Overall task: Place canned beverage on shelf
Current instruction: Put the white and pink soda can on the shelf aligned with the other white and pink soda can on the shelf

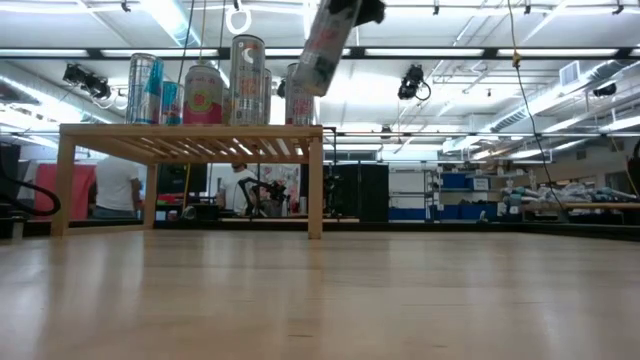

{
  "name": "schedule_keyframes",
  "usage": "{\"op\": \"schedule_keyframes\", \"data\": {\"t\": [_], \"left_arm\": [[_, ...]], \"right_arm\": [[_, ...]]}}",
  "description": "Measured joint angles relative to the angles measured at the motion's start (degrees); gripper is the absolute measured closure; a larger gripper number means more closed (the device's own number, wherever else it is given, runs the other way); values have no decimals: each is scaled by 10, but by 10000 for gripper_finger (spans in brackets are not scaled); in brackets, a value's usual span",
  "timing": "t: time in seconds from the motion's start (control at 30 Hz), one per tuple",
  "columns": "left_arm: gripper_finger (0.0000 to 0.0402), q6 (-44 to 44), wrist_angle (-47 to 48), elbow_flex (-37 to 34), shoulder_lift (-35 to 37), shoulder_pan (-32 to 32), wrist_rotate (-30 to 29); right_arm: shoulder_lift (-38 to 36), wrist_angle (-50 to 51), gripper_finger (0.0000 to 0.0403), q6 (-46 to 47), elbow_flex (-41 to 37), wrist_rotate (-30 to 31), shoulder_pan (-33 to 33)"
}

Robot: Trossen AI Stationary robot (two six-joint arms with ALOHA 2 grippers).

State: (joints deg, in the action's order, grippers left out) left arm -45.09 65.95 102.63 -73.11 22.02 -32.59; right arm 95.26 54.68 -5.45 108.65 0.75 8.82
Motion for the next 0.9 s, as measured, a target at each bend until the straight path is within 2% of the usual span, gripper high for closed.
{"op": "schedule_keyframes", "data": {"t": [0.2, 0.43, 0.63, 0.9], "left_arm": [[86, 11, 25, 0, 0, -50, 46], [86, 23, 22, 0, 0, -55, 66], [86, 27, 25, 0, 0, -55, 66], [86, 29, 25, 0, 0, -55, 66]], "right_arm": [[97, 77, 133, -38, 130, -8, 37], [154, 133, 133, -40, 240, -55, 70], [172, 170, 133, -77, 259, -92, 81], [172, 147, 133, -123, 255, -90, 95]]}}
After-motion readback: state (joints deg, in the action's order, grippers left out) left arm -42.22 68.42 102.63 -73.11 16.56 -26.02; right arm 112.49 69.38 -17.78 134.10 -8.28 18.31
